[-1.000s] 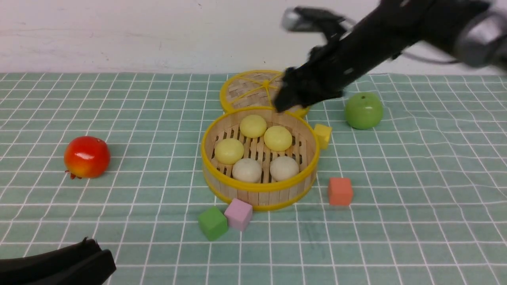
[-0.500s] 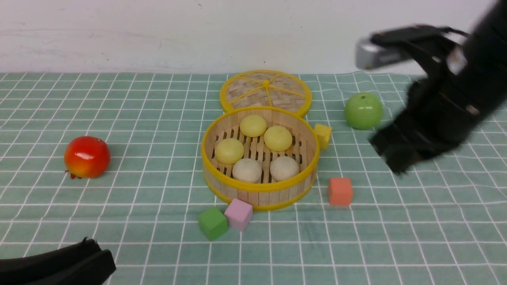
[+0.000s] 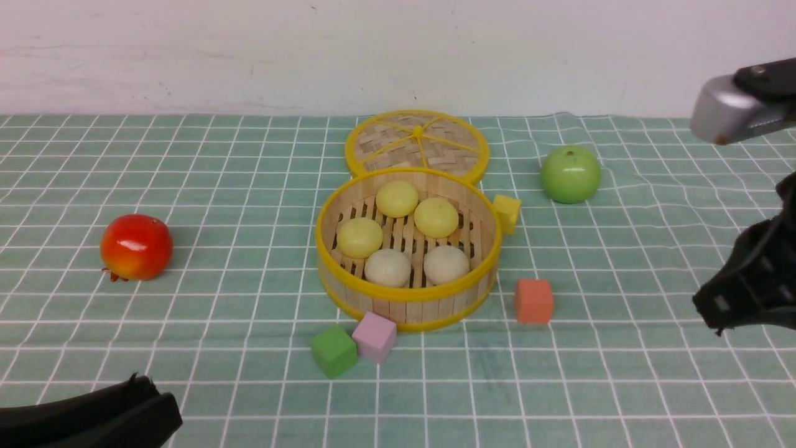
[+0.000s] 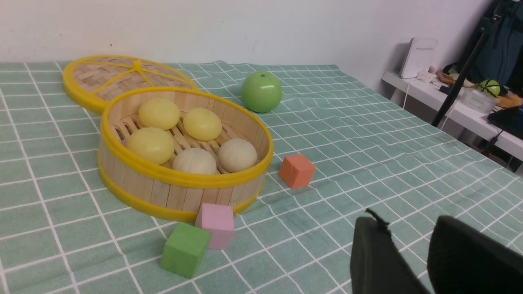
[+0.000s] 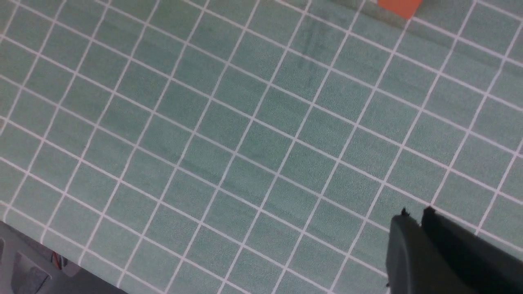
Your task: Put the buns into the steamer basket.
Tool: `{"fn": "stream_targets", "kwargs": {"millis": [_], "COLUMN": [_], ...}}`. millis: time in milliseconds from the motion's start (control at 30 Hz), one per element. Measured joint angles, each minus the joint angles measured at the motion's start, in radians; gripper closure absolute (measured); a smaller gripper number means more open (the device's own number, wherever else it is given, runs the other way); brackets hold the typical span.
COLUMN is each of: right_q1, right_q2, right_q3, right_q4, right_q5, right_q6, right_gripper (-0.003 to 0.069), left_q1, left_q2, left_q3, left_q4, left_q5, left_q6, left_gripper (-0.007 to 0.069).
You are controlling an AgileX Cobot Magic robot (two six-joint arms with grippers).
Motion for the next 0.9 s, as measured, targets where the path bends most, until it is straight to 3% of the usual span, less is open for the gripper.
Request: {"fn": "stream_targets", "kwargs": {"millis": [200, 300, 467, 667, 900], "right_q1": [-0.058, -0.119, -0.302, -0.415, -0.474], "right_q2": [-0.13, -0.266, -0.728, -1.076, -1.155], "right_q3": [0.055, 0.175, 0.726, 1.204, 1.279], "right_q4": [-0.025, -0.034, -0.045, -0.045, -0.042], "right_q5": [-0.02, -0.112, -0.519, -0.888, -0.915], "right_q6": [-0.034, -0.079, -0.127, -0.129, -0.129], "right_gripper": [0.0615, 0.0615, 0.0615, 0.0615, 0.065], "left_q1": [0.0, 0.0, 0.0, 0.0, 0.0], "left_q2": [0.0, 0.0, 0.0, 0.0, 0.0], "left_q3": [0.0, 0.0, 0.0, 0.0, 0.0], "left_q4": [0.0, 0.0, 0.0, 0.0, 0.0], "left_q5": [0.0, 0.0, 0.0, 0.0, 0.0], "left_q6": [0.0, 0.0, 0.0, 0.0, 0.0], "left_gripper": [0.0425, 0.0425, 0.042, 0.0414, 0.041]}}
